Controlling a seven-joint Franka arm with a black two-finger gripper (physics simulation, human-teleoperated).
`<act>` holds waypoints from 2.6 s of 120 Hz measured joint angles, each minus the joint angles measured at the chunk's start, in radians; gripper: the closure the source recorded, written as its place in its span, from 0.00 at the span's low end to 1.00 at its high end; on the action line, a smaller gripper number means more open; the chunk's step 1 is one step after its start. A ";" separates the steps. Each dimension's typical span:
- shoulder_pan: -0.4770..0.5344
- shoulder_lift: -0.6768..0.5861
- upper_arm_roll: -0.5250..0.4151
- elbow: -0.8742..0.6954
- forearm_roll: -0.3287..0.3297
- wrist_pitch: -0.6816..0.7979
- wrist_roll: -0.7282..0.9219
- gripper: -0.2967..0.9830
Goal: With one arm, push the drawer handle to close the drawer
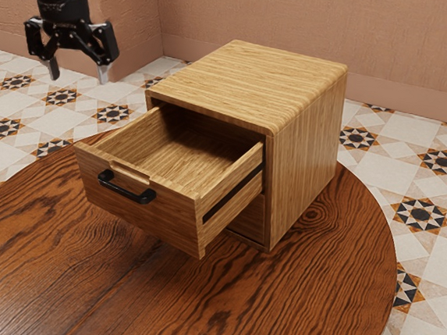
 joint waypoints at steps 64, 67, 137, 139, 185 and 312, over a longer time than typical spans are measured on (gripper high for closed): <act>-0.003 -0.260 -0.100 -0.567 0.034 0.136 -0.201 0.72; -0.004 -0.273 -0.112 -0.591 0.036 0.163 -0.188 0.74; 0.003 -0.351 -0.231 -0.788 -0.042 0.538 0.167 0.84; 0.003 -0.347 -0.231 -0.788 -0.045 0.543 0.174 0.84; 0.020 -0.169 -0.231 -0.670 -0.048 0.616 0.295 0.85; 0.026 0.290 -0.200 -0.181 0.046 0.627 0.436 0.85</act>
